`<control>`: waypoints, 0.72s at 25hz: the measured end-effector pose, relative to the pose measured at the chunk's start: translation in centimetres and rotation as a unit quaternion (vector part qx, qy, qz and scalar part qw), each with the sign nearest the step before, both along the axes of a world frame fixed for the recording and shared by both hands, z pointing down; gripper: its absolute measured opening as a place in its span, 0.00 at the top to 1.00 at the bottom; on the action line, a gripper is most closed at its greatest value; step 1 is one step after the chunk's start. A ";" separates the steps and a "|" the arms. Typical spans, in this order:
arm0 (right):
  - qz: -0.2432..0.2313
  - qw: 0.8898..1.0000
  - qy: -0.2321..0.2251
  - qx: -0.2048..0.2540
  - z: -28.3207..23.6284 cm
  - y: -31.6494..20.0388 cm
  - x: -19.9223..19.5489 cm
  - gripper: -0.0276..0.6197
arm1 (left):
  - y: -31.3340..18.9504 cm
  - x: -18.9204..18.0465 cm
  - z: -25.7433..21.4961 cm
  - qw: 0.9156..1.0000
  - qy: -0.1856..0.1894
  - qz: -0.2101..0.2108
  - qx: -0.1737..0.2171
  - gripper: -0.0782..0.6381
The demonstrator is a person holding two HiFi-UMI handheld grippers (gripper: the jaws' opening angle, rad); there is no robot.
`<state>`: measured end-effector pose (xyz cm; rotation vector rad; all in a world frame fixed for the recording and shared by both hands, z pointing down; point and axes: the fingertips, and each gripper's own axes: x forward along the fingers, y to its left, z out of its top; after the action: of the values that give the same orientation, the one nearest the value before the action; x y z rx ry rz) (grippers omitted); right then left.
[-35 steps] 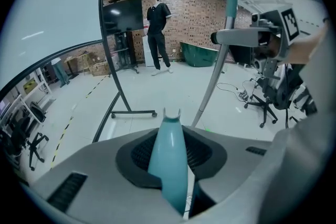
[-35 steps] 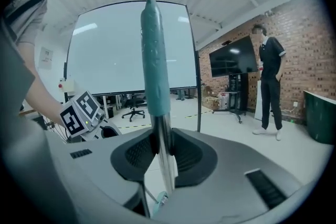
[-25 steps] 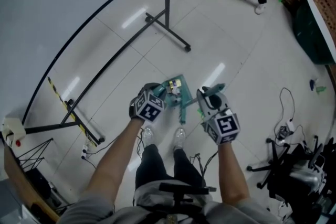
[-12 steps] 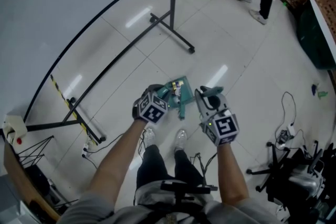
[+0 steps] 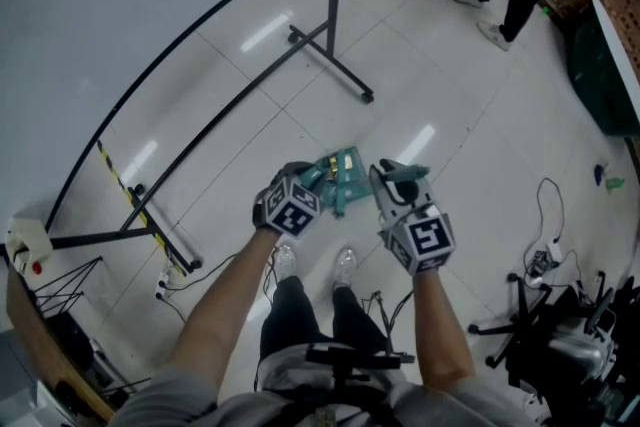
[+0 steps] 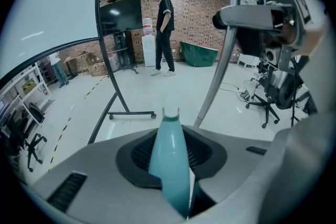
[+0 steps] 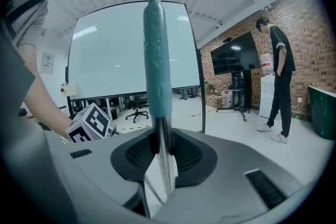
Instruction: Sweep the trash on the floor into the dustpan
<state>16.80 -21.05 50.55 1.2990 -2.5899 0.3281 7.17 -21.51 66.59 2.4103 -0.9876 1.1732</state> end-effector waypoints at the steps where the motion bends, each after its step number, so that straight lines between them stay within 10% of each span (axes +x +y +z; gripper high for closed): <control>1: 0.000 1.000 -0.001 0.001 0.0 0.0 -0.1 0.84 | 0.0 0.0 0.0 1.000 0.000 0.000 0.000 0.74; 18: -0.002 1.000 0.006 -0.009 0.2 0.4 0.5 0.84 | -0.4 -0.4 0.1 1.000 -0.004 -0.004 -0.001 0.74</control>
<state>17.35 -20.61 50.71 1.2855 -2.5731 0.3415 6.80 -21.95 66.67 2.3996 -0.9956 1.1815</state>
